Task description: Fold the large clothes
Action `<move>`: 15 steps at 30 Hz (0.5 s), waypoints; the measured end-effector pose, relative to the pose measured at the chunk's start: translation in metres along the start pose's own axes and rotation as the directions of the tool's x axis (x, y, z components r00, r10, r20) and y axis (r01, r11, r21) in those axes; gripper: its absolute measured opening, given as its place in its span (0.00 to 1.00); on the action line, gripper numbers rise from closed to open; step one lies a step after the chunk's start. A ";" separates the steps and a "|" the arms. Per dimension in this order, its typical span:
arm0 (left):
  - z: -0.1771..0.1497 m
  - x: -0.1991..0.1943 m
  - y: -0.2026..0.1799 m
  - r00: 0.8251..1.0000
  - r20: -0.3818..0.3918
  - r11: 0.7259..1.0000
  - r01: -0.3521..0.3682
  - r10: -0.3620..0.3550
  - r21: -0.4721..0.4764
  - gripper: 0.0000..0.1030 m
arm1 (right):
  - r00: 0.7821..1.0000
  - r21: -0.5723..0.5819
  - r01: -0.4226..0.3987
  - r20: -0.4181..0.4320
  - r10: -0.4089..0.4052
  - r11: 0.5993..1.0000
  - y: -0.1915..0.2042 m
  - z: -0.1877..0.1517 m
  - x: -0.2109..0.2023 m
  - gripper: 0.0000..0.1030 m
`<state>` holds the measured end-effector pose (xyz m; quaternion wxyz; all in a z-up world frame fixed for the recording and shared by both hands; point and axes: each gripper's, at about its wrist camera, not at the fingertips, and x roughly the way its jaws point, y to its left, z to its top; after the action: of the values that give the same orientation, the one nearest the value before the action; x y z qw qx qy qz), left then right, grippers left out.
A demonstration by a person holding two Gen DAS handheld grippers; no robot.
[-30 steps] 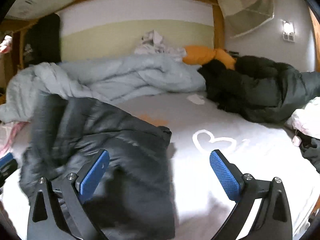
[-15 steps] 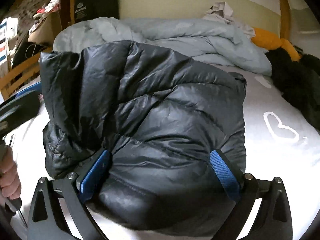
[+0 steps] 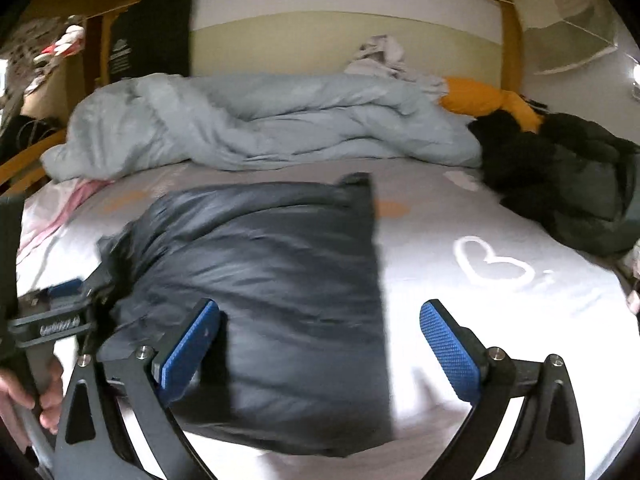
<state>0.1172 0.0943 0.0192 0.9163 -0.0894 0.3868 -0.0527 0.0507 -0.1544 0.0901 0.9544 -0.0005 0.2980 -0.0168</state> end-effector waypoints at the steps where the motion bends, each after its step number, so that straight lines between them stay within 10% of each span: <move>1: 0.000 0.003 0.006 1.000 -0.026 0.999 0.010 -0.011 -0.034 1.00 | 1.000 0.015 0.005 -0.001 -0.005 1.000 -0.008 0.002 0.003 0.99; 6: -0.006 0.015 0.029 0.995 -0.083 0.987 0.048 -0.062 -0.152 1.00 | 1.000 0.098 0.013 0.007 -0.014 0.995 -0.040 0.003 0.010 0.99; 15: -0.004 -0.016 0.032 0.939 0.045 0.900 0.341 -0.342 -0.271 0.99 | 0.966 0.092 -0.234 -0.096 0.242 0.968 -0.028 -0.016 0.047 0.99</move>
<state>0.1045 0.1280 0.0209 0.8708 -0.2821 0.3702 -0.1584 0.0795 -0.1839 0.0506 0.9316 0.0744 0.3453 0.0860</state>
